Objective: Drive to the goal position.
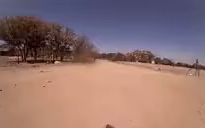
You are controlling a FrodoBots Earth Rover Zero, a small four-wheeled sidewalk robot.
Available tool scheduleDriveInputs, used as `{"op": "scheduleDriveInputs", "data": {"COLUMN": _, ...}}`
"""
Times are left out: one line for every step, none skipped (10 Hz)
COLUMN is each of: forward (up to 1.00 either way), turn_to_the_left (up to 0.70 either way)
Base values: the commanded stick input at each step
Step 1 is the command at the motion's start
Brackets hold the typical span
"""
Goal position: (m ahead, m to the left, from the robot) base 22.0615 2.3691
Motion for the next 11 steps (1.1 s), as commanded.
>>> {"op": "scheduleDriveInputs", "data": {"forward": 1.00, "turn_to_the_left": -0.27}}
{"op": "scheduleDriveInputs", "data": {"forward": 1.00, "turn_to_the_left": -0.27}}
{"op": "scheduleDriveInputs", "data": {"forward": 1.00, "turn_to_the_left": -0.27}}
{"op": "scheduleDriveInputs", "data": {"forward": 1.00, "turn_to_the_left": -0.27}}
{"op": "scheduleDriveInputs", "data": {"forward": 1.00, "turn_to_the_left": -0.27}}
{"op": "scheduleDriveInputs", "data": {"forward": 1.00, "turn_to_the_left": -0.27}}
{"op": "scheduleDriveInputs", "data": {"forward": 1.00, "turn_to_the_left": -0.27}}
{"op": "scheduleDriveInputs", "data": {"forward": 1.00, "turn_to_the_left": 0.00}}
{"op": "scheduleDriveInputs", "data": {"forward": 1.00, "turn_to_the_left": 0.00}}
{"op": "scheduleDriveInputs", "data": {"forward": 1.00, "turn_to_the_left": 0.00}}
{"op": "scheduleDriveInputs", "data": {"forward": 1.00, "turn_to_the_left": 0.00}}
